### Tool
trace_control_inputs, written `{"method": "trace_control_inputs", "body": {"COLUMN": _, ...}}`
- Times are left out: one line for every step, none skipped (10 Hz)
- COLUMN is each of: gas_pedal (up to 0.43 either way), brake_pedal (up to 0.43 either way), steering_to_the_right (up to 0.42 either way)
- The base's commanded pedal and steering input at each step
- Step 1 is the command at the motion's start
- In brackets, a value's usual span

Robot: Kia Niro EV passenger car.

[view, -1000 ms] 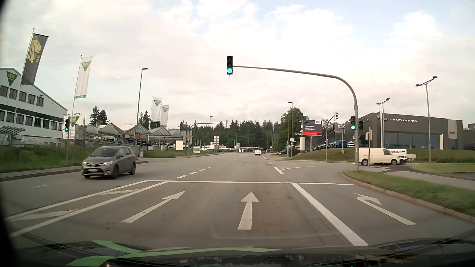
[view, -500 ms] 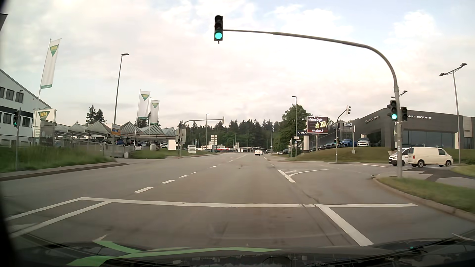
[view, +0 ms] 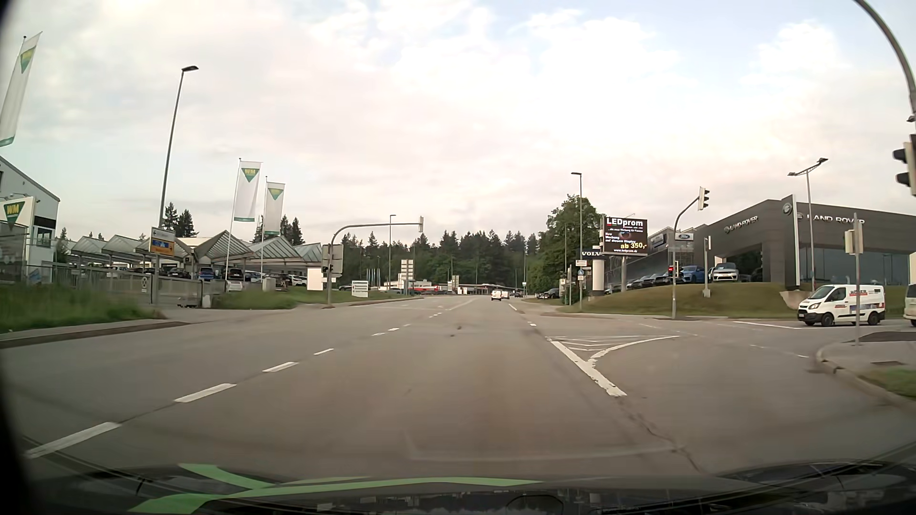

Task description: Follow the waypoints while adhering to traffic rules and regulations

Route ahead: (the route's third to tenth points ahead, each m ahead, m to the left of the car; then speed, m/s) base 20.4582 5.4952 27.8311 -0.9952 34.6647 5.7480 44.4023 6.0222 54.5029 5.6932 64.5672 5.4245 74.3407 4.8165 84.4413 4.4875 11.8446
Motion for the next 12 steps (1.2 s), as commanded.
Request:
{"method": "trace_control_inputs", "body": {"gas_pedal": 0.118, "brake_pedal": 0.000, "steering_to_the_right": 0.003}}
{"method": "trace_control_inputs", "body": {"gas_pedal": 0.118, "brake_pedal": 0.000, "steering_to_the_right": 0.004}}
{"method": "trace_control_inputs", "body": {"gas_pedal": 0.118, "brake_pedal": 0.000, "steering_to_the_right": 0.005}}
{"method": "trace_control_inputs", "body": {"gas_pedal": 0.118, "brake_pedal": 0.000, "steering_to_the_right": 0.006}}
{"method": "trace_control_inputs", "body": {"gas_pedal": 0.118, "brake_pedal": 0.000, "steering_to_the_right": 0.006}}
{"method": "trace_control_inputs", "body": {"gas_pedal": 0.118, "brake_pedal": 0.000, "steering_to_the_right": 0.005}}
{"method": "trace_control_inputs", "body": {"gas_pedal": 0.118, "brake_pedal": 0.000, "steering_to_the_right": 0.005}}
{"method": "trace_control_inputs", "body": {"gas_pedal": 0.118, "brake_pedal": 0.000, "steering_to_the_right": 0.004}}
{"method": "trace_control_inputs", "body": {"gas_pedal": 0.118, "brake_pedal": 0.000, "steering_to_the_right": 0.002}}
{"method": "trace_control_inputs", "body": {"gas_pedal": 0.118, "brake_pedal": 0.000, "steering_to_the_right": 0.001}}
{"method": "trace_control_inputs", "body": {"gas_pedal": 0.118, "brake_pedal": 0.000, "steering_to_the_right": 0.001}}
{"method": "trace_control_inputs", "body": {"gas_pedal": 0.118, "brake_pedal": 0.000, "steering_to_the_right": 0.001}}
